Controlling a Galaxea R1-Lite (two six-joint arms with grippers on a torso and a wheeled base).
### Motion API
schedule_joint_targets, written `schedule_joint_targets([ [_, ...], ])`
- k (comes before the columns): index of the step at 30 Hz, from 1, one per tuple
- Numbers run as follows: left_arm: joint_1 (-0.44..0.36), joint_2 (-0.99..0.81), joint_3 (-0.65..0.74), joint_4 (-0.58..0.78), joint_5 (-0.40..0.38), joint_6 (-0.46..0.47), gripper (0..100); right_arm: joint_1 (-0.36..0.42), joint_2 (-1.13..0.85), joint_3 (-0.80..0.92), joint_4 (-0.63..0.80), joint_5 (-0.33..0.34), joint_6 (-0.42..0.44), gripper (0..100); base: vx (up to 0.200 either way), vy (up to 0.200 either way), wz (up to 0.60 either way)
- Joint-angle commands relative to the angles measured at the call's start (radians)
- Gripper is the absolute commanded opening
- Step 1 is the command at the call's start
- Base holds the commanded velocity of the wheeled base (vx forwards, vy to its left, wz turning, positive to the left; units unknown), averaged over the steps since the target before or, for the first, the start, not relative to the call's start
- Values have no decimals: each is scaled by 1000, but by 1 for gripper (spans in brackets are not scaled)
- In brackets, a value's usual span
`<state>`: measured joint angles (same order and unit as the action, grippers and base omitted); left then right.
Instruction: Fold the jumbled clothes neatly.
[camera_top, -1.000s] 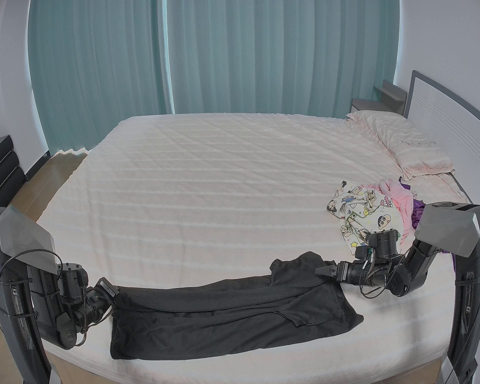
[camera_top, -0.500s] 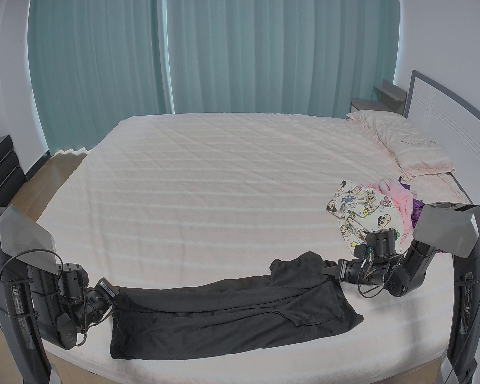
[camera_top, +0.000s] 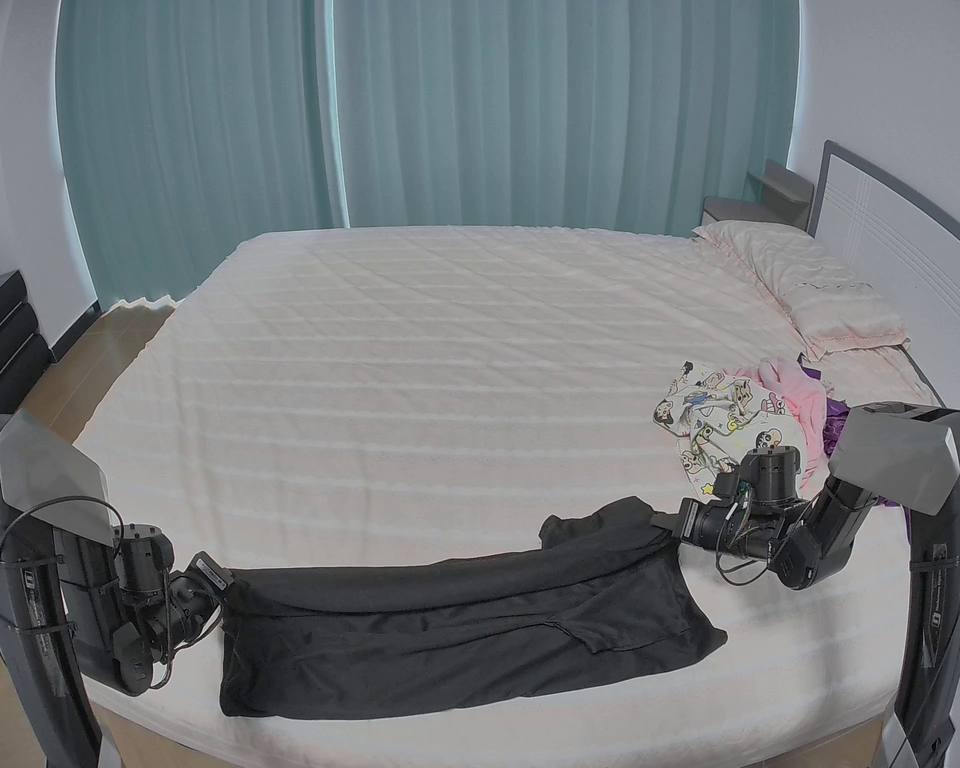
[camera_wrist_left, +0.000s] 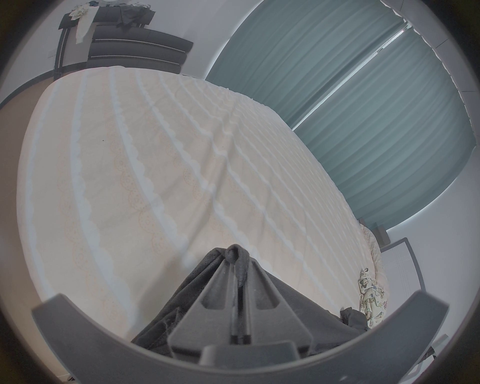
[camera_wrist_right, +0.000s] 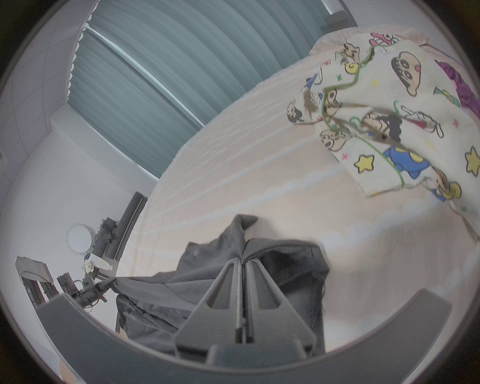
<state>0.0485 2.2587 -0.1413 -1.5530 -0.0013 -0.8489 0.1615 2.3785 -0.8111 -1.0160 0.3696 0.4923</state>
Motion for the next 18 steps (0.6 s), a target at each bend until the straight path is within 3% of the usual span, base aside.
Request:
schedule_joint_targets([
  [1,19,-15,-1,-18,-2,-2,0,7,2,-2,-44,-15,23,0,0,0,0],
  [8,30,-11,-20,-18,-3,-9,0,10,22,0,-122,-18,51,0,0,0,0],
  [18,27,-18,-3,-18,-36,-18,0,6,24,0,-113,-20,51,0,0,0,0],
])
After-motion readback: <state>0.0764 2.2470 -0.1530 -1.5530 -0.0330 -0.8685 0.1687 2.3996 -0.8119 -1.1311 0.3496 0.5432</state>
